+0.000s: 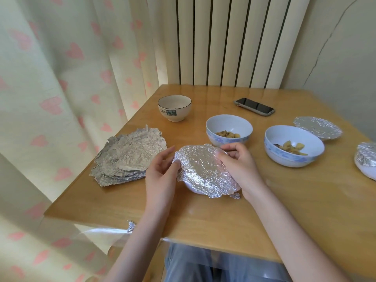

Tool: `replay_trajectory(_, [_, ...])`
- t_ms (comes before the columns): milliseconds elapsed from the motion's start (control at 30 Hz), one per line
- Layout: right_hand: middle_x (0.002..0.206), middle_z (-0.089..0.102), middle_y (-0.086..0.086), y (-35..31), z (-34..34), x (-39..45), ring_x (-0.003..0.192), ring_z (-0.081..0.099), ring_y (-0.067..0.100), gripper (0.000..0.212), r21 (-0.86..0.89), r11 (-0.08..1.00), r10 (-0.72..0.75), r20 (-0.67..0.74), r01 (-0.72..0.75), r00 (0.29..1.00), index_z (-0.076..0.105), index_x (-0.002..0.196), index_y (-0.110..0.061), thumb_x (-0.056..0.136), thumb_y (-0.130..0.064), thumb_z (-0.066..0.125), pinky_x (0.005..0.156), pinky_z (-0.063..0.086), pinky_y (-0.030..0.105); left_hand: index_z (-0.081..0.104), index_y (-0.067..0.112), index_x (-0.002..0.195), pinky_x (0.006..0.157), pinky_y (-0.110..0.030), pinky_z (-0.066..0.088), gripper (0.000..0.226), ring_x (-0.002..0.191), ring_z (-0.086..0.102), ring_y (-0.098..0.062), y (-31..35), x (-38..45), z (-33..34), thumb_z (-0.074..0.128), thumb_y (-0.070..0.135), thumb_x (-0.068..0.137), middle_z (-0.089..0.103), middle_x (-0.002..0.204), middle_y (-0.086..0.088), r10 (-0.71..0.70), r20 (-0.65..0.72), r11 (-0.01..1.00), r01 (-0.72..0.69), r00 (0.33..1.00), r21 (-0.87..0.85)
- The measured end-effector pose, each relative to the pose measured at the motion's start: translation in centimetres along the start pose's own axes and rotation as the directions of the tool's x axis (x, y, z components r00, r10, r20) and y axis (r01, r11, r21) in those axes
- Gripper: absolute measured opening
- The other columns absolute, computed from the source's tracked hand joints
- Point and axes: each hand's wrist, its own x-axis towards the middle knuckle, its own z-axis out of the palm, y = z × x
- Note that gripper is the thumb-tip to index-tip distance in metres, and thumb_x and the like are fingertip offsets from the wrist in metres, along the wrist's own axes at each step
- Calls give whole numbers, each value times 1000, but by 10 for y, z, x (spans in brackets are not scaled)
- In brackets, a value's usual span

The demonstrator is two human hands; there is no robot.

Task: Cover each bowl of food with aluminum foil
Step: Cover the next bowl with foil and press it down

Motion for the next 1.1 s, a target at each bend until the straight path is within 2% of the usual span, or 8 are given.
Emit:
replay_trajectory(133, [86,59,0,0,-2,-2,75,56,12,12,26,999,-19,-7,19,1000,56,97,-23,90,-17,63,62,42,18,68,18,108,60,-15,44,30,57,53,-1,-5,-2,-1,52,-3,94,66,66,13,41,-11,997,-40,999,58])
replay_trajectory(267, [85,54,-1,1,-5,-1,66,49,8,24,-59,986,-153,56,156,987,62,106,-34,90,-15,60,58,40,15,73,22,106,85,-28,49,24,90,64,-7,-8,-4,-3,55,9,95,73,100,5,85,-12,975,-80,996,207])
replay_trajectory(367, [82,54,-10,3,-4,-1,73,50,4,25,-83,976,-196,65,201,979,67,97,-37,91,-14,59,70,39,19,72,23,104,104,-19,40,26,119,56,0,-6,-8,-2,52,8,97,65,123,5,125,4,950,-121,992,289])
replay_trajectory(600, [83,66,-19,6,-6,-4,83,57,2,23,-76,981,-171,70,176,983,73,89,-35,92,-18,57,72,42,13,67,19,119,106,-22,40,26,121,54,4,-7,-10,-3,51,21,100,64,128,4,215,99,936,-234,972,264])
replay_trajectory(733, [90,70,-19,6,-4,-4,90,61,4,22,-82,983,-159,50,162,986,73,90,-33,92,-19,57,82,48,24,46,30,140,114,-22,25,69,141,25,6,-7,-14,-1,51,64,80,39,150,14,153,301,889,-264,941,374])
replay_trajectory(900, [97,71,-17,4,-4,-5,95,62,0,20,-104,986,-129,36,133,991,74,100,-26,92,-21,57,87,49,23,27,31,149,120,-34,18,108,147,7,-1,-9,-16,1,66,74,58,22,156,13,98,360,794,-290,928,534])
replay_trajectory(1000, [91,74,-5,2,-5,-8,85,66,10,19,-113,987,-114,27,116,993,74,99,-29,93,-24,57,76,50,25,24,29,151,120,-36,21,119,147,13,-4,-7,-16,0,69,75,51,25,155,12,75,362,795,-275,929,541])
replay_trajectory(1100, [65,68,7,-1,-6,-12,50,58,23,21,-139,985,-102,34,106,994,73,104,-27,94,-27,55,48,41,22,19,29,151,120,-36,20,130,147,12,-6,-4,-17,0,80,73,45,22,156,11,55,381,784,-276,923,555])
